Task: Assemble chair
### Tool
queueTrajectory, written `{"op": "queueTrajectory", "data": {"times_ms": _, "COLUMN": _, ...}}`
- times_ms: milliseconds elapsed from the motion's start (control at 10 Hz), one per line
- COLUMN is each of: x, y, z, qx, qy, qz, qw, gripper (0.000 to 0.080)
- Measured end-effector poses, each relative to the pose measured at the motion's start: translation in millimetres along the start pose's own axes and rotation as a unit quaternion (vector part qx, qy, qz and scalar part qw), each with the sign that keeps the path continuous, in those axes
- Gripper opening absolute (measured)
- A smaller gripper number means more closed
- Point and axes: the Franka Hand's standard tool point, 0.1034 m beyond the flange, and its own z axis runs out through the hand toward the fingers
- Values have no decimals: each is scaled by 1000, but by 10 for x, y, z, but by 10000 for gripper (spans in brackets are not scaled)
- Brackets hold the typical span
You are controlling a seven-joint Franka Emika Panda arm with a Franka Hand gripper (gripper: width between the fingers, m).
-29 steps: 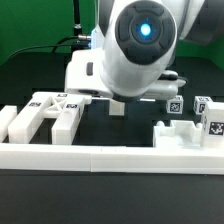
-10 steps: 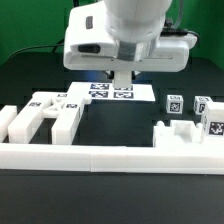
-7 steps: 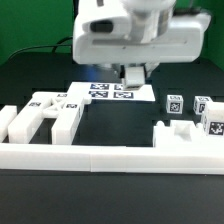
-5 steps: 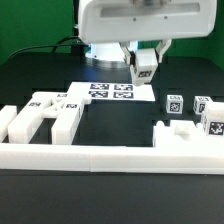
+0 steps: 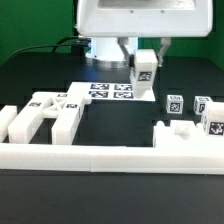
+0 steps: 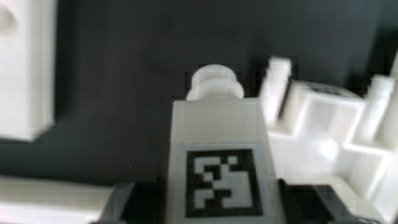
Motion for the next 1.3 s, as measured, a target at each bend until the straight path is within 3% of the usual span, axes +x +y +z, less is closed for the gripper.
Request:
{"op": "queueTrajectory", "data": {"times_ms": 200, "x": 165, "y": -40, "z": -54, "qx": -8, "qy": 73, "qz": 4, "qw": 997, "gripper": 287}}
{"op": "queueTrajectory", "data": {"times_ms": 500, "x": 145, "y": 61, "z": -41, "qx": -31, "qy": 138, "qz": 1, "qw": 990, "gripper": 287}}
{"op": "queueTrajectory", "data": {"times_ms": 600, "x": 160, "y": 56, "z": -16, "qx": -30, "qy": 133, "qz": 1, "qw": 991, "gripper": 287}}
{"op": "queueTrajectory", "data": {"times_ms": 1000, "x": 486, "y": 43, "z": 117, "qx": -34, "qy": 164, "qz": -1, "qw": 986, "gripper": 287}}
{"op": "queueTrajectory", "data": {"times_ms": 1300, "x": 513, "y": 32, "z": 218, "qx": -37, "qy": 173, "qz": -1, "qw": 984, "gripper": 287}}
